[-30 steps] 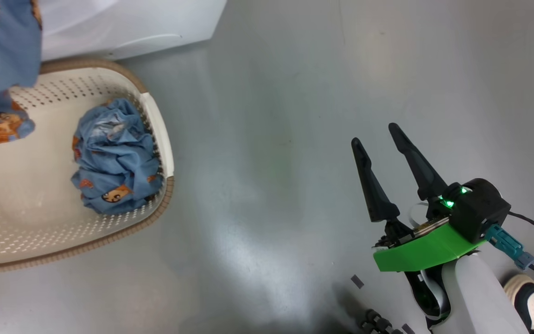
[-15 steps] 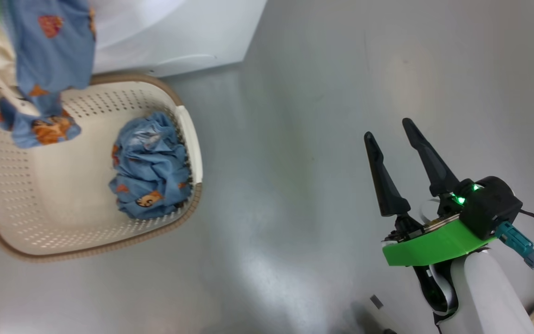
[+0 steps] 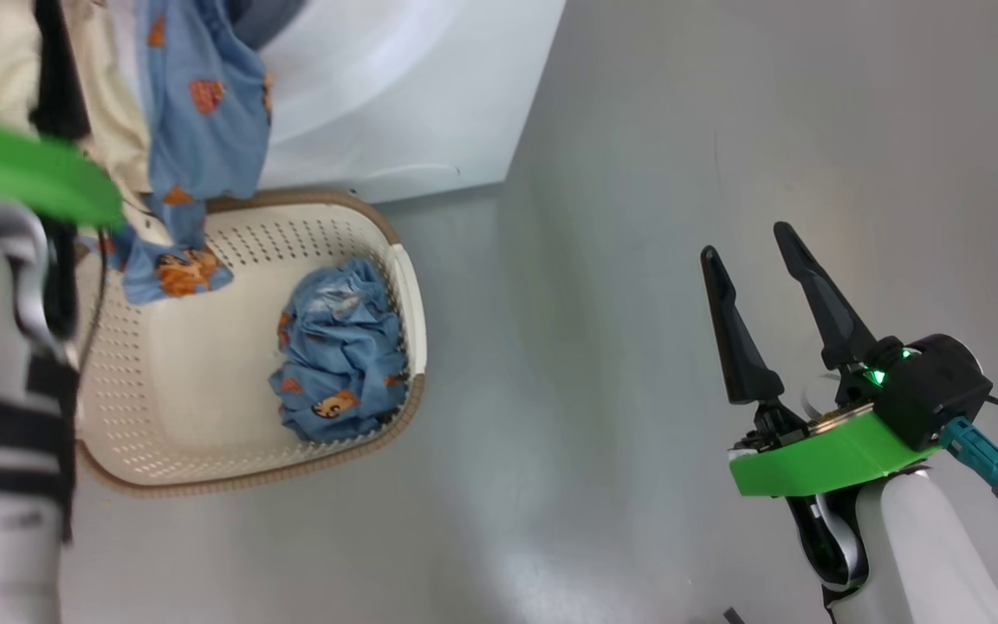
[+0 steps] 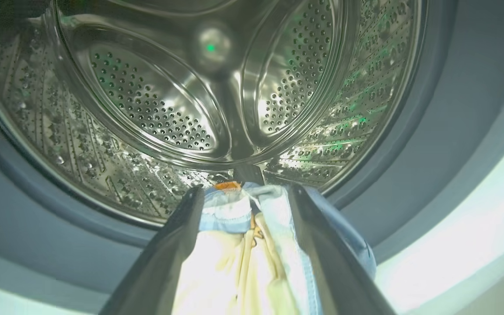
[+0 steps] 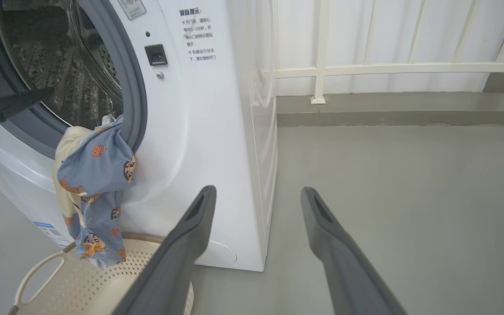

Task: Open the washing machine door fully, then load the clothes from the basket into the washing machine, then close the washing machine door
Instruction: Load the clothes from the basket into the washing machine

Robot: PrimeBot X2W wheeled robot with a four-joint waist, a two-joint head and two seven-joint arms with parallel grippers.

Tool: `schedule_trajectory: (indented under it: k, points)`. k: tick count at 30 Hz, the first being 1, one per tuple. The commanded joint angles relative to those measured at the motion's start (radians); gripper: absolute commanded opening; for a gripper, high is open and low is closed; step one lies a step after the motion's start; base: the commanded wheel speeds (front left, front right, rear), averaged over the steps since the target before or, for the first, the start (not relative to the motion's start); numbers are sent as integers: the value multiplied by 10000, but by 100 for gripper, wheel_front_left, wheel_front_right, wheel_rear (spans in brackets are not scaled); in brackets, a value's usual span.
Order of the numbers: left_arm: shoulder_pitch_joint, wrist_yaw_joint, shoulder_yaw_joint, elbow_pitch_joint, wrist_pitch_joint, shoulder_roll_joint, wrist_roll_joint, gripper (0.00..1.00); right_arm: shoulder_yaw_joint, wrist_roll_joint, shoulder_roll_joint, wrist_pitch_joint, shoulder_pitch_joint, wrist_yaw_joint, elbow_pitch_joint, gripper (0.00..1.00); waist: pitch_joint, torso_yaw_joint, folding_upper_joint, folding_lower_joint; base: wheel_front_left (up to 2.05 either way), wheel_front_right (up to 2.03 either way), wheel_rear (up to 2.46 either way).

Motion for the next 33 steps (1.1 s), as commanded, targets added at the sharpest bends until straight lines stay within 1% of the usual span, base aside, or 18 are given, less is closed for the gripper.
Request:
schedule_trajectory:
  k: [1, 9, 18, 23, 33]
  points:
    - [523, -31, 295, -502, -50, 420, -17, 100, 153, -67, 18, -46, 352, 16, -264, 100, -291, 180, -1, 0, 0, 0, 0]
    - [3163, 76, 847, -2656, -51, 304, 4, 100, 226, -99, 18, -46, 537, 16, -265, 100, -699, 289, -1, 0, 0, 0, 0]
    - [6015, 380, 1490, -4835, -51, -22, -32, 100, 270, -86, 2, -46, 710, 16, -250, 100, -1021, 284, -1, 0, 0, 0, 0]
    - [7317, 569, 1716, -5646, -51, -368, -125, 100, 290, -46, -44, -46, 790, 16, -201, 100, -1163, 270, -1, 0, 0, 0, 0]
    - [8808, 831, 1861, -6580, -51, -610, -82, 100, 370, 15, -132, -46, 907, 16, -130, 100, -1367, 258, -1, 0, 0, 0, 0]
